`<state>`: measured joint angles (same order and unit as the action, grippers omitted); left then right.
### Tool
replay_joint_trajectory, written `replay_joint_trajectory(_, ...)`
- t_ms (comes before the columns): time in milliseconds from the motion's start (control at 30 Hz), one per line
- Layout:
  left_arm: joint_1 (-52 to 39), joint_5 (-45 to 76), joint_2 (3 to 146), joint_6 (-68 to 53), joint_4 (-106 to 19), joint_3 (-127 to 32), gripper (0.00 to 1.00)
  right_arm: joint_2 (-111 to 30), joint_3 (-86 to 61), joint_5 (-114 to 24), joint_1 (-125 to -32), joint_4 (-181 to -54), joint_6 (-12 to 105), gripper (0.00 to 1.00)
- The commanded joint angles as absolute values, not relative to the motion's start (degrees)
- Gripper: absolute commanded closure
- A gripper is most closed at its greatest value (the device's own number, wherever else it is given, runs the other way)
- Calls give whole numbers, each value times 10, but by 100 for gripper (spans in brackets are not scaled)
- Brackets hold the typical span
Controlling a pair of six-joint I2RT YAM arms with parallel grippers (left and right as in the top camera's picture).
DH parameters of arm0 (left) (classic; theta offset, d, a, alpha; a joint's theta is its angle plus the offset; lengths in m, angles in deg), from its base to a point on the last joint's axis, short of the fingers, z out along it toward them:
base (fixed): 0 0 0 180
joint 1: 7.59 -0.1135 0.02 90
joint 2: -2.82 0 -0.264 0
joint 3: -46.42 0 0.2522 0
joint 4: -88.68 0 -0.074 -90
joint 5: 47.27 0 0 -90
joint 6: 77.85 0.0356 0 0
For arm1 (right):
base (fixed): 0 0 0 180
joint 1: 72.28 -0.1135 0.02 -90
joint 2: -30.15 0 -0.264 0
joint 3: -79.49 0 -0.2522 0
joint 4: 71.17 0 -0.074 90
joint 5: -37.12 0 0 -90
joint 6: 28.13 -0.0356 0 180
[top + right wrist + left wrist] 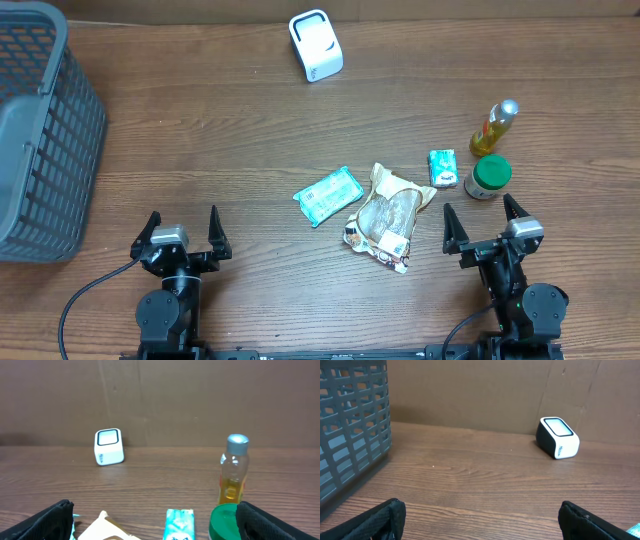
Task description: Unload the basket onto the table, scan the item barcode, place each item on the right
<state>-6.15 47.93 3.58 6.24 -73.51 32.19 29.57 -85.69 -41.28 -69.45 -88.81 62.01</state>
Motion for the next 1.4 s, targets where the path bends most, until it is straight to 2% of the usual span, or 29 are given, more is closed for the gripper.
replay_joint_trajectory(0, -61, 476, 30, 70, -735, 324, 1, 300, -863, -408, -688, -885, 618, 0)
replay_joint_trajectory(1367, -61, 476, 30, 70, -735, 324, 1, 300, -863, -408, -688, -885, 618, 0)
